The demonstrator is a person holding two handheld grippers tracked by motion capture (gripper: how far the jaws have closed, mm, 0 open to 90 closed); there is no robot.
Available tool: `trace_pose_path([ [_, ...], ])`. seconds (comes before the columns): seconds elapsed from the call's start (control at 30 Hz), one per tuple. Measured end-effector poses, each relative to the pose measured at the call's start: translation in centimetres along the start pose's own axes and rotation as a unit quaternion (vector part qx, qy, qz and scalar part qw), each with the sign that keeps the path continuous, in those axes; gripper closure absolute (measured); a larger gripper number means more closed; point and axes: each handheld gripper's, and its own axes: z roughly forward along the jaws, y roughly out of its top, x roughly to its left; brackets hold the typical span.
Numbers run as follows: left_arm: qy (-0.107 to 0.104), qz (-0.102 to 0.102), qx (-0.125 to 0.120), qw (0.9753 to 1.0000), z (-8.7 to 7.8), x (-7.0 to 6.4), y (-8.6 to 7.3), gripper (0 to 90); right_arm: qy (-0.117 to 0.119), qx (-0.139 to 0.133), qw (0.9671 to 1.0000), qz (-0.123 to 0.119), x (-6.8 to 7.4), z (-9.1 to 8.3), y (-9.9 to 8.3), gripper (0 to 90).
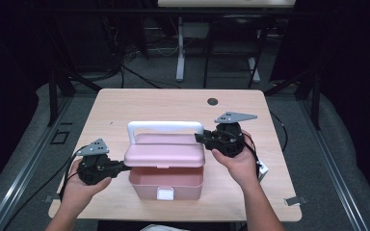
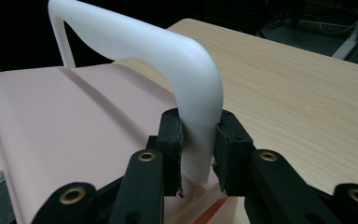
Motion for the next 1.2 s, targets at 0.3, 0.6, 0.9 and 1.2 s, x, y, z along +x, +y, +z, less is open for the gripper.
trace_pose_path([
  [0.3, -0.008, 0.012, 0.006, 0.9999, 0.6, -0.6, 0.2, 89.8, -0.005, 0.001, 1.0, -0.001, 0.1, 0.1, -0.1, 73.4],
  [0.6, -0.005, 0.021, 0.004, 0.9998, 0.5, -0.8, 0.5, 89.7, -0.004, 0.0, 1.0, -0.002, 0.1, 0.0, -0.2, 73.3],
  [0.9, 0.001, 0.022, -0.009, 0.9997, 0.4, -0.6, 1.1, 89.7, -0.011, -0.007, 0.9999, 0.0, 0.2, -0.4, -0.5, 71.4],
  [1.2, 0.006, 0.034, -0.022, 0.9992, 0.1, -0.4, 2.0, 89.7, -0.034, -0.027, 0.9991, 0.005, 0.2, -2.3, -1.0, 72.5],
])
